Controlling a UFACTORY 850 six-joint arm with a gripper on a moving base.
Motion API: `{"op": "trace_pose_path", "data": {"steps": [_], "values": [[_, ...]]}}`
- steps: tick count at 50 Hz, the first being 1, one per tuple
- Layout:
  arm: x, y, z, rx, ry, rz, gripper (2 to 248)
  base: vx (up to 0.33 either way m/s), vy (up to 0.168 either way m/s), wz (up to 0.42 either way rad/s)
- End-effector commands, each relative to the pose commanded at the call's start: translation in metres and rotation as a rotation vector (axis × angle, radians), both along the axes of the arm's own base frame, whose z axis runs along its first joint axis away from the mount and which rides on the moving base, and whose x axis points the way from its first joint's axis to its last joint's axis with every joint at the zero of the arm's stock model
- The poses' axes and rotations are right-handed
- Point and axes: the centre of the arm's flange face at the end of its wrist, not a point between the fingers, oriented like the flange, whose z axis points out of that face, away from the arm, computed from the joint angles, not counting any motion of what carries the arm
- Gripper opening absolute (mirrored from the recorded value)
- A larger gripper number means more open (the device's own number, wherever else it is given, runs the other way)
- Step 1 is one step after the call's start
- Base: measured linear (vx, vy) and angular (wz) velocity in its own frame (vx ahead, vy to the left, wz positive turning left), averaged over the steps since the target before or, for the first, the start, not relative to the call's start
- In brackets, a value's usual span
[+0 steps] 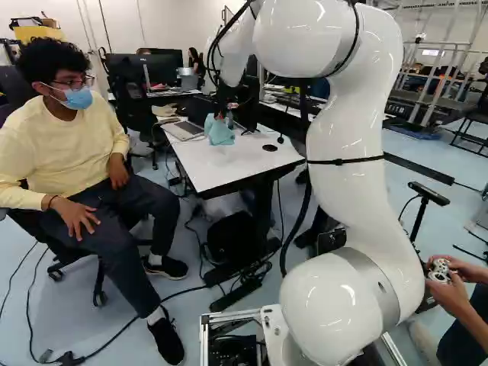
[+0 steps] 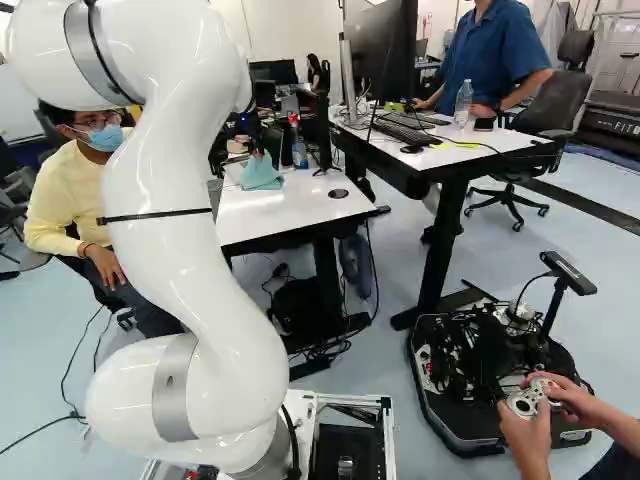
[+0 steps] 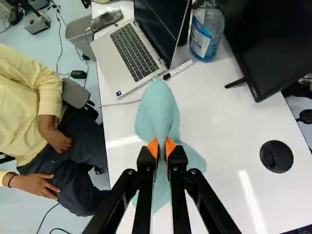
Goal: Clean the table with the green towel
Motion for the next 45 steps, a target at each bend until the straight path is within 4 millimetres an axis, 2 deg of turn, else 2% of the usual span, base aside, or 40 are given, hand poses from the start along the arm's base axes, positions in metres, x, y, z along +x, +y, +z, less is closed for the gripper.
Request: {"op": "trace_pose_path", "data": {"steps": [24,45], "values": [[0.010,0.009,-0.030,-0.005,0.011,0.005,44,0.000,0.000,0.000],[0.010,0.012,-0.056,-0.010,0.020,0.006,44,0.000,0.000,0.000]]}}
